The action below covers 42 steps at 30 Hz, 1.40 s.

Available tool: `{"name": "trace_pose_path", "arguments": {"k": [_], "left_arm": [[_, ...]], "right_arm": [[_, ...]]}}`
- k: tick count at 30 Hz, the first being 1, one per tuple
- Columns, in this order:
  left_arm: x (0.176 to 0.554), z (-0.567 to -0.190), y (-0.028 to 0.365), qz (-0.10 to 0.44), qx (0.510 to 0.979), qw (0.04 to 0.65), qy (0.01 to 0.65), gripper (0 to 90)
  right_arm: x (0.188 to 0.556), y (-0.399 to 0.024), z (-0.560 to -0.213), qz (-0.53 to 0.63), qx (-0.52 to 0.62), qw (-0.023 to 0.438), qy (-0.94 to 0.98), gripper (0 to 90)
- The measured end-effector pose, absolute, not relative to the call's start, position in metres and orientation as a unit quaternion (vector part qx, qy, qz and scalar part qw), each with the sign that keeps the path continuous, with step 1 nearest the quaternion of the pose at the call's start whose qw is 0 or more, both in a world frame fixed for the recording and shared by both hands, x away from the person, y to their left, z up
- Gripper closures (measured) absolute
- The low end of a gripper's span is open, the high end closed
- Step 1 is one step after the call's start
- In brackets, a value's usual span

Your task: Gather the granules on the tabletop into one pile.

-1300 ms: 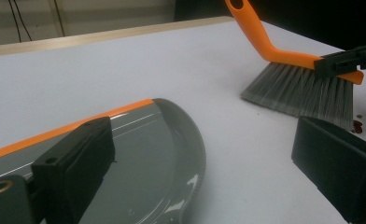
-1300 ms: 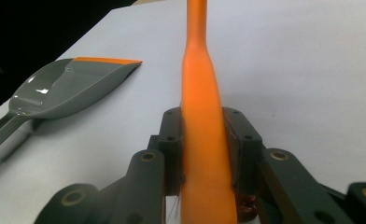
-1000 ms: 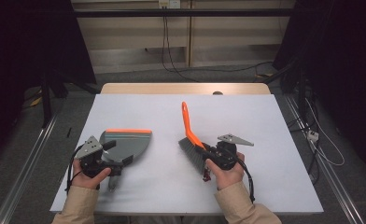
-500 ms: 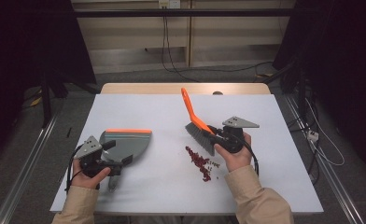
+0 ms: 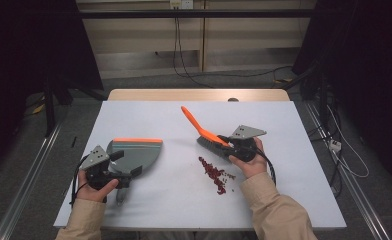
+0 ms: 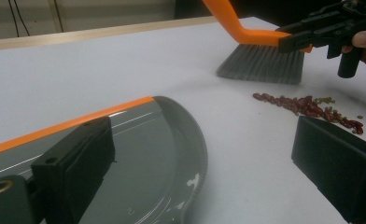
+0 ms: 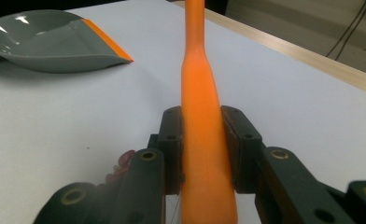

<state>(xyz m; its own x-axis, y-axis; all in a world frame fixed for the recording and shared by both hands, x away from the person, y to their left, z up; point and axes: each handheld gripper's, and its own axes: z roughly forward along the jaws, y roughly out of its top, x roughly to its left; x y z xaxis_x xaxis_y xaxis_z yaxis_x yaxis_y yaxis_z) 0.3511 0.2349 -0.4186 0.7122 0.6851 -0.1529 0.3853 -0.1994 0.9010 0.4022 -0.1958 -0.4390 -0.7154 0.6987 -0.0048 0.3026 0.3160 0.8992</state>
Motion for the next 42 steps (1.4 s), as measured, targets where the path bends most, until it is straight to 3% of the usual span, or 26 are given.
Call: {"name": "trace_pose_path", "arguments": {"k": [13,24,42], "left_arm": [[0.351,-0.419,0.233,0.141,0.76,0.529,0.352,5.7],[0.35,-0.418,0.235,0.143,0.758,0.53,0.352,5.8],[0.35,-0.417,0.234,0.145,0.759,0.527,0.353,5.7]], "right_arm": [[0.402,-0.186,-0.432,0.457,0.35,0.189,0.796,70.8],[0.395,-0.188,-0.427,0.448,0.286,0.155,0.833,71.3],[0.368,-0.19,-0.426,0.454,0.214,0.144,0.853,71.4]]}}
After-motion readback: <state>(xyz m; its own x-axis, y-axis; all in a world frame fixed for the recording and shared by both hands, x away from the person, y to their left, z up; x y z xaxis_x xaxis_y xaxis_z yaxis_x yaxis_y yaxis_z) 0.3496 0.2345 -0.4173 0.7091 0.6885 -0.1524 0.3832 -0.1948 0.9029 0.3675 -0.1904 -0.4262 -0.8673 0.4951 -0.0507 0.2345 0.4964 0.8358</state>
